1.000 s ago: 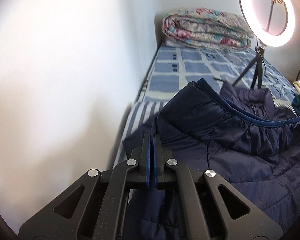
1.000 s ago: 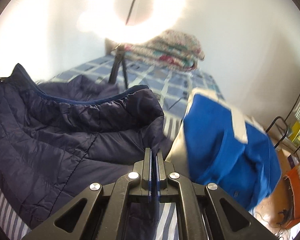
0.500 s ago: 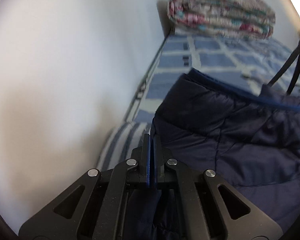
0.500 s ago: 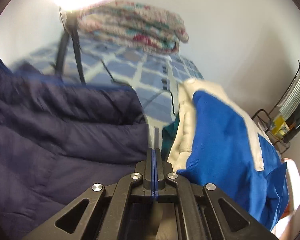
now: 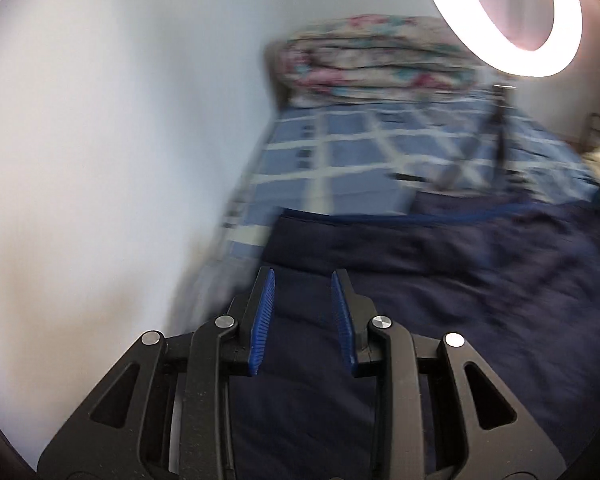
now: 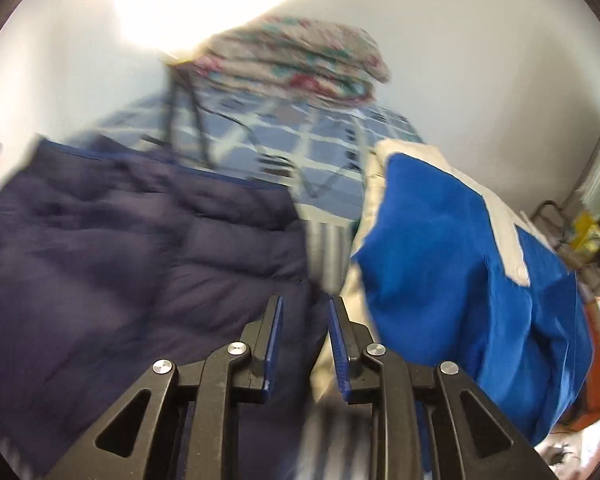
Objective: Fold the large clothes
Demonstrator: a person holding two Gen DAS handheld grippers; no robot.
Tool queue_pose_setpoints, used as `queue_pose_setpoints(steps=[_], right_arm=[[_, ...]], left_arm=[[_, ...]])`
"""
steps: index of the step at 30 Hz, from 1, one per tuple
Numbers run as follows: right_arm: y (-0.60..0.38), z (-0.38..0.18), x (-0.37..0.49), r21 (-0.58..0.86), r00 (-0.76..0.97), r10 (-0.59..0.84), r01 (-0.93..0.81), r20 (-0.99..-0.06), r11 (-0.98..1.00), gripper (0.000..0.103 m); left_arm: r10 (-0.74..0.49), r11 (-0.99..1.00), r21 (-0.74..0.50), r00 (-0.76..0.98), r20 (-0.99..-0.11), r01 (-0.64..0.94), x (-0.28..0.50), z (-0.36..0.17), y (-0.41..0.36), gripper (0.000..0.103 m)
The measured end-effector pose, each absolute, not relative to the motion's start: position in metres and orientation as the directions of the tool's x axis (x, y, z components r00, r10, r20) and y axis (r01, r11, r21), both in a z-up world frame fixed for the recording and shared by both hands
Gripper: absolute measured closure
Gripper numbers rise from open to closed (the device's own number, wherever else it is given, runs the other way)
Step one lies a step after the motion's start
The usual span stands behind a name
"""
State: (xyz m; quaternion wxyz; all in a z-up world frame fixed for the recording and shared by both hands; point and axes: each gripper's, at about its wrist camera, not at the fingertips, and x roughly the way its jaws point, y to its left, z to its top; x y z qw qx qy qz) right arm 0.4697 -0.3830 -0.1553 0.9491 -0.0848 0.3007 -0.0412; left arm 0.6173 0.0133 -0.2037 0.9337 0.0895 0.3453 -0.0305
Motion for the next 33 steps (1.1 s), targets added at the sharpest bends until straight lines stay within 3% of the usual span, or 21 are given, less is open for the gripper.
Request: queue_pose_setpoints(steps=[2,4,8,11,16,18,20,21,25,30,33], right_arm=[[-0.371,-0.153,0.439,-0.128,0.825,-0.036,-0.044,-0.563,0.991,0.078],[-0.359,-0.158,0.414,-0.075,0.821,0.05,-0.112,-0.569,0.991,0.073],[-0.341,-0.184,0.389,-0.015,0.79,0.119,-0.16,-0.602,0.987,0.072],[-0.338,-0.216,0.395,0.041,0.731,0.133,-0.143,-0.669,0.989,0.072],[-0.344,-0.228,0.39,0.079,0.718,0.14,-0.118,-0.682,0.99,0.072],[-0.354,-0.218,0.381,0.138,0.732,0.167,-0.1,-0.661,0.985,0.065],[-0.369,-0.209,0.366,0.205,0.761,0.18,-0.062,-0.623,0.977,0.038],[-0.379,-0.207,0.356,0.247,0.775,0.182,-0.034,-0.606,0.968,0.034],[-0.409,-0.209,0.347,0.357,0.774,0.18,0.063,-0.607,0.932,0.032],[-0.439,-0.246,0.351,0.502,0.717,0.239,0.177,-0.655,0.846,0.029],[-0.444,-0.262,0.355,0.587,0.722,0.288,0.199,-0.63,0.785,0.023]], left_arm=[[-0.108,0.964,0.107,0.728,-0.677,0.243,0.587,-0.209,-0.021,0.073],[-0.129,0.94,0.14,0.705,-0.697,0.311,0.569,-0.225,-0.055,0.073],[-0.11,0.924,0.154,0.629,-0.77,0.351,0.566,-0.277,-0.094,0.073],[-0.02,0.903,0.249,0.612,-0.79,0.35,0.571,-0.32,-0.108,0.073],[0.01,0.908,0.273,0.636,-0.772,0.317,0.56,-0.309,-0.11,0.073],[-0.006,0.928,0.246,0.669,-0.743,0.282,0.546,-0.285,-0.101,0.073],[-0.009,0.94,0.235,0.71,-0.704,0.245,0.523,-0.265,-0.092,0.073],[-0.022,0.949,0.214,0.722,-0.692,0.234,0.511,-0.257,-0.087,0.073],[-0.088,0.969,0.096,0.679,-0.729,0.229,0.479,-0.254,-0.077,0.073],[-0.105,0.977,0.039,0.638,-0.763,0.207,0.473,-0.281,-0.088,0.073],[-0.073,0.979,0.06,0.609,-0.79,0.196,0.476,-0.304,-0.093,0.073]])
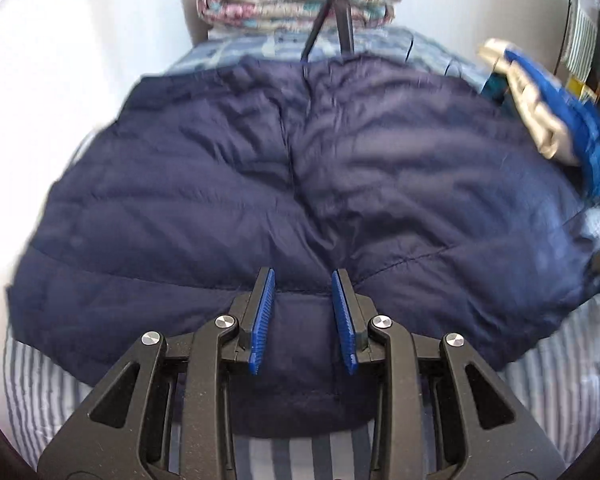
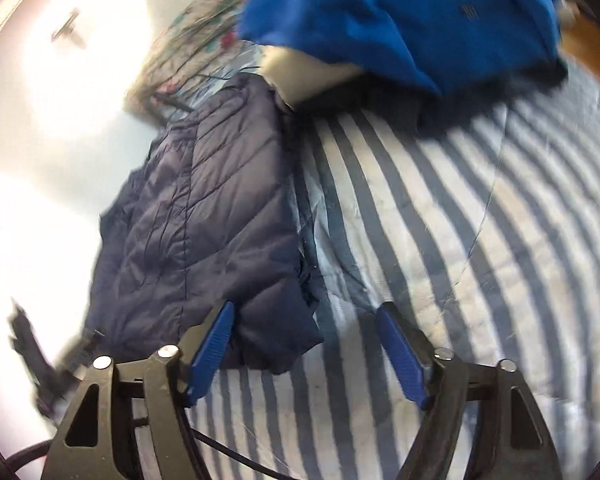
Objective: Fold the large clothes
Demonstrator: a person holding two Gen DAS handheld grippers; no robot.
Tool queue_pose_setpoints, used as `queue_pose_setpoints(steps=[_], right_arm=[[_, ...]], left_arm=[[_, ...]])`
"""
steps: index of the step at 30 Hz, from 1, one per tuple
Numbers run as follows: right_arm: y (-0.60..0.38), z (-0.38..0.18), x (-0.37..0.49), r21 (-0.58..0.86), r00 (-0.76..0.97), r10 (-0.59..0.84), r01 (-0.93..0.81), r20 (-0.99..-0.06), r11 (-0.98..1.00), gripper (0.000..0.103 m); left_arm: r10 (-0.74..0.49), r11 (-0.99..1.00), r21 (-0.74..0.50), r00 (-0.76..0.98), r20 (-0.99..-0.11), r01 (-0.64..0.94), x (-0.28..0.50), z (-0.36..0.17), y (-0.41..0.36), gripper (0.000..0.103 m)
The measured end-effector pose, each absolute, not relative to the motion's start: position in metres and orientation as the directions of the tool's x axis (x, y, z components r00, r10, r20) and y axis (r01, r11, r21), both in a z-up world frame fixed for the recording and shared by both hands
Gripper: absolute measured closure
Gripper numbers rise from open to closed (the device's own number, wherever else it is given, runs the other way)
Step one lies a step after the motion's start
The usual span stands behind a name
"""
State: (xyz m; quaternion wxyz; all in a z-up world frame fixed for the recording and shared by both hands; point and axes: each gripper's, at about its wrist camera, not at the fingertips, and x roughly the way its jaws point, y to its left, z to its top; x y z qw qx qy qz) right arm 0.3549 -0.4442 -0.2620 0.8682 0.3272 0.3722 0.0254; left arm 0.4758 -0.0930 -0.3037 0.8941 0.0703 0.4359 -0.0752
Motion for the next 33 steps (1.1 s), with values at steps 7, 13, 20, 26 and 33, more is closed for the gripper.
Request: queue_pose_setpoints(steps=[7,13,20,26,33], right_arm=[[-0.433,-0.258,0.374,0.713,0.753,0.384,0.157,-0.533,0.683,0.039],[-0.405,-0.23,0.375,0.542,0.747,0.261,0.155,-0.611,0.826,0.086],[-0.371,-0.159,0.355,0.333,0.805,0.142,0.073,-0.576,0.94,0.095],[-0.329,-0.106,0.345,0.191,0.853,0.066,0.04,-0.518,0.981,0.097],[-0.244,-0.061,0.35,0.014,0.904,0.03,-0.027,-0.427,1.0,0.098]], left_arm=[[-0.071,0.985,0.041,0.608,-0.791,0.169,0.448,-0.27,-0.086,0.073],[-0.237,0.971,-0.182,0.591,-0.771,0.152,0.329,-0.181,-0.058,0.073],[-0.387,0.913,-0.38,0.61,-0.692,0.148,0.174,-0.136,-0.049,0.073],[-0.447,0.863,-0.497,0.591,-0.672,0.088,0.149,-0.15,-0.036,0.073],[-0.44,0.848,-0.526,0.642,-0.628,0.067,0.121,-0.14,0.002,0.073]])
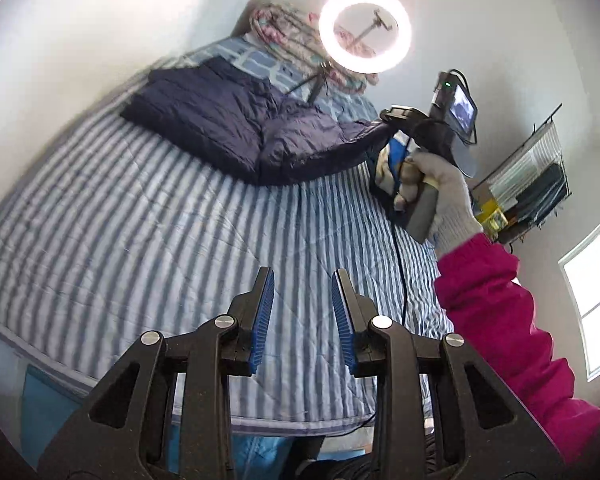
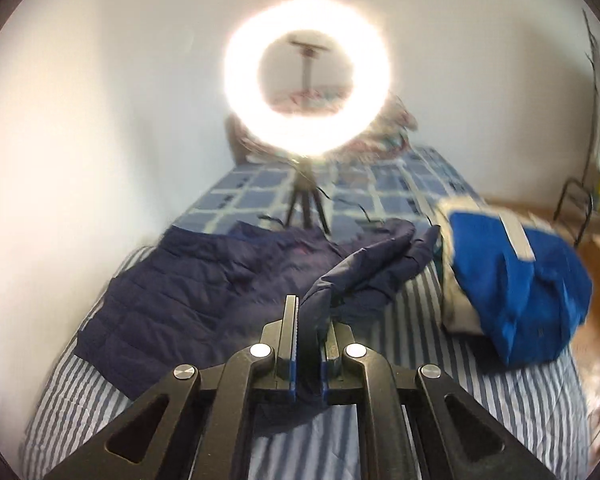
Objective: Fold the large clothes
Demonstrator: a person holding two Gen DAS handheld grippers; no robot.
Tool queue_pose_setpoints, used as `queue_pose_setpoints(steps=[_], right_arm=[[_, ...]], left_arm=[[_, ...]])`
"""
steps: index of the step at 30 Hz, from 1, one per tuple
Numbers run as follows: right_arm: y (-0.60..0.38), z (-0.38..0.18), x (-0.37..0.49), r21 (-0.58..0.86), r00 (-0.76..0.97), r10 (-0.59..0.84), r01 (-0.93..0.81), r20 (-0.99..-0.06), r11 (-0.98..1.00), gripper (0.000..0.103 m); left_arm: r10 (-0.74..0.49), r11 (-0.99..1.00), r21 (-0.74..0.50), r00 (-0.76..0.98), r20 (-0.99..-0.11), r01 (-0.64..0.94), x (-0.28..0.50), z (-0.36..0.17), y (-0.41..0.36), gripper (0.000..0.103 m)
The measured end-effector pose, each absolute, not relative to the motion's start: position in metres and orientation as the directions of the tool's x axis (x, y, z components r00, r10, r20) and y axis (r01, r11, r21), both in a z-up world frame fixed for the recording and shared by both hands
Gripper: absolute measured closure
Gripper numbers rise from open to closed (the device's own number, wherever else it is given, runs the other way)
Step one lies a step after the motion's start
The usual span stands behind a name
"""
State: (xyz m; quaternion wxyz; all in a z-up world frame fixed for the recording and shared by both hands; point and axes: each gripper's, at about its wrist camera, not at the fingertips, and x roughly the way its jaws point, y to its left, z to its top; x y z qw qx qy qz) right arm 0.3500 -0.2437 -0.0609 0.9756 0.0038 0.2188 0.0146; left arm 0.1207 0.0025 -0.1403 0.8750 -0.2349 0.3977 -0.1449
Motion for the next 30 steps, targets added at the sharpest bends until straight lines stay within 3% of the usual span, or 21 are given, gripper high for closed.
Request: queue_pose_setpoints(steps=[7,14,22,28,30], right_arm=[[-0.135,-0.043,0.376,-0.068,0.916,0.115,-0.152,-0.385,0.986,0.098],[-0.002,-0.088,0.411,-0.152,0.864,0.258,-0.352,-0.432,0.924,0.099],[0.106,-0.201,0.464,-0.061,0.677,0.373,-0.525,-0.635,0.849,0.1],[0.11,-0.219,0.478,0.003,0.628,0.41,-0.545,-0.662,0.838,0.099],[0.103,-0.212,0.478,0.055,0.597,0.457,-0.568,-0.659,0.821,0.093]], left_arm=[[-0.426,0.812,-0.584,0.678,-0.599,-0.005,0.115,-0.14,0.055,0.073],[-0.389,0.828,-0.56,0.689,-0.611,-0.028,0.112,-0.142,0.076,0.073],[-0.342,0.833,-0.547,0.703,-0.624,-0.081,0.114,-0.147,0.093,0.073],[-0.341,0.828,-0.553,0.702,-0.626,-0.091,0.115,-0.149,0.095,0.073],[-0.339,0.832,-0.549,0.705,-0.623,-0.085,0.114,-0.148,0.094,0.073]])
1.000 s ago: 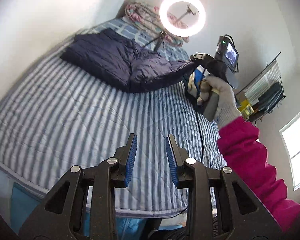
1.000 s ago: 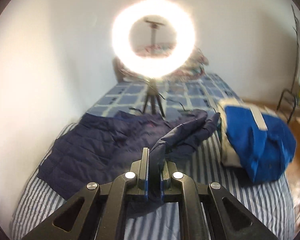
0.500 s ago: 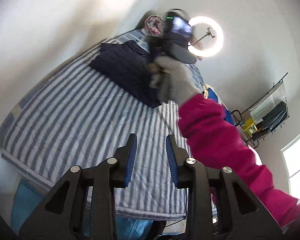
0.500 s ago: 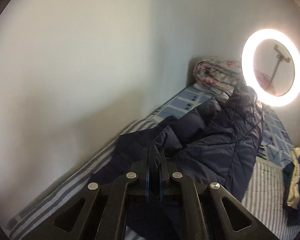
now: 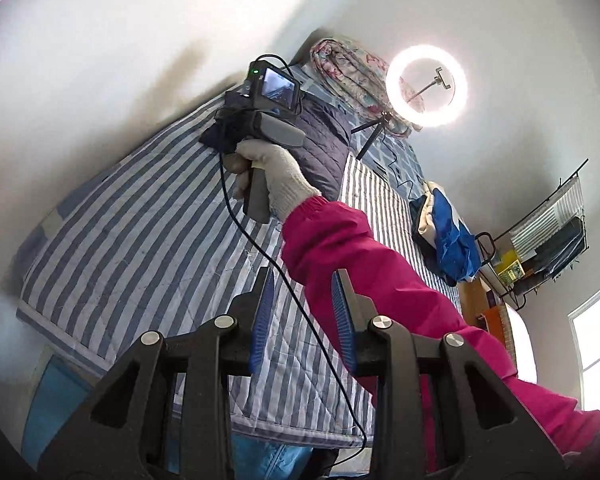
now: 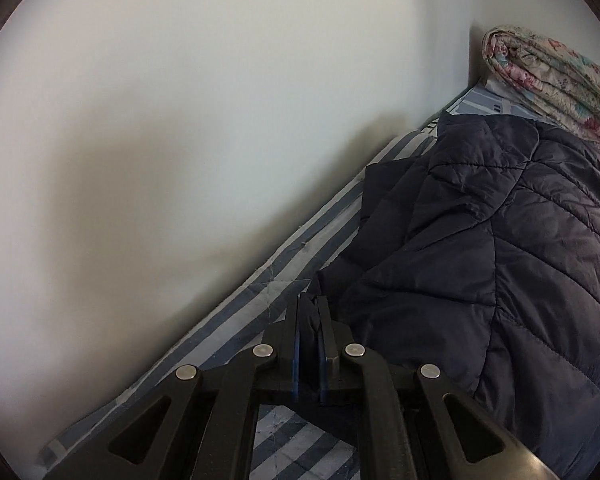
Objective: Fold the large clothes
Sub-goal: 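Grasp the end of the folded navy jacket with both grippers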
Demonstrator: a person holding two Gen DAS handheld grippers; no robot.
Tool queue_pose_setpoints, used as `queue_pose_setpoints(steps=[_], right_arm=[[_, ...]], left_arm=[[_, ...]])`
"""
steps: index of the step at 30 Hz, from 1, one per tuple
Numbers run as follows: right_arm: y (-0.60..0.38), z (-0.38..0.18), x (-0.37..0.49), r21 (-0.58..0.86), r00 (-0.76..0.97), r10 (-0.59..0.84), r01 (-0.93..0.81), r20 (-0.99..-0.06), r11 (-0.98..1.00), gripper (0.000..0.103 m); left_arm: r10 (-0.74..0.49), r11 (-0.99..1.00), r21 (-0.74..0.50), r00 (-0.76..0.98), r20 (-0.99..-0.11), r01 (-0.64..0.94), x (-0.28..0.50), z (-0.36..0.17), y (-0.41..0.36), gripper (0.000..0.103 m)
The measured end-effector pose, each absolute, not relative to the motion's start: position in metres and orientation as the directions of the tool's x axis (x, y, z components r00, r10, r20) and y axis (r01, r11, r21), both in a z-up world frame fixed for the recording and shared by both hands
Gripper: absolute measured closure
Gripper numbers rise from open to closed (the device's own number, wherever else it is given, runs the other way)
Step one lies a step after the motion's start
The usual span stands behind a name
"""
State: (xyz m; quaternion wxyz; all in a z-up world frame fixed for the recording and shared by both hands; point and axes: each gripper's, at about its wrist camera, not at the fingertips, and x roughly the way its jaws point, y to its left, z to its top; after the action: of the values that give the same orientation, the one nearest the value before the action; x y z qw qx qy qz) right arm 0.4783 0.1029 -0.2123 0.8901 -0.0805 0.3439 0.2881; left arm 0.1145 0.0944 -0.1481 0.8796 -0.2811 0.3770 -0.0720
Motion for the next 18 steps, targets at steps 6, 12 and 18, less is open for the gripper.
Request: queue_pose_setpoints(steps=[6,12,18], right_arm=[[0.053,-0.169,0.437,0.19,0.575,0.609,-0.623,-0.545,0.758,0.059],[-0.046,-0.151,0.401,0.259,0.66,0.575,-0.52,-0.483,0.814,0.042],[-0.151,-0.179,0.396,0.351,0.718,0.474,-0.33,-0.51,0.876,0.032]], left_arm=[[-0.327,0.828,-0.553,0.714,-0.618,-0.099,0.113,-0.147,0.097,0.073],[-0.317,0.847,-0.525,0.708,-0.631,-0.089,0.115,-0.144,0.088,0.073],[-0.259,0.904,-0.422,0.7,-0.666,-0.066,0.15,-0.129,0.08,0.073]])
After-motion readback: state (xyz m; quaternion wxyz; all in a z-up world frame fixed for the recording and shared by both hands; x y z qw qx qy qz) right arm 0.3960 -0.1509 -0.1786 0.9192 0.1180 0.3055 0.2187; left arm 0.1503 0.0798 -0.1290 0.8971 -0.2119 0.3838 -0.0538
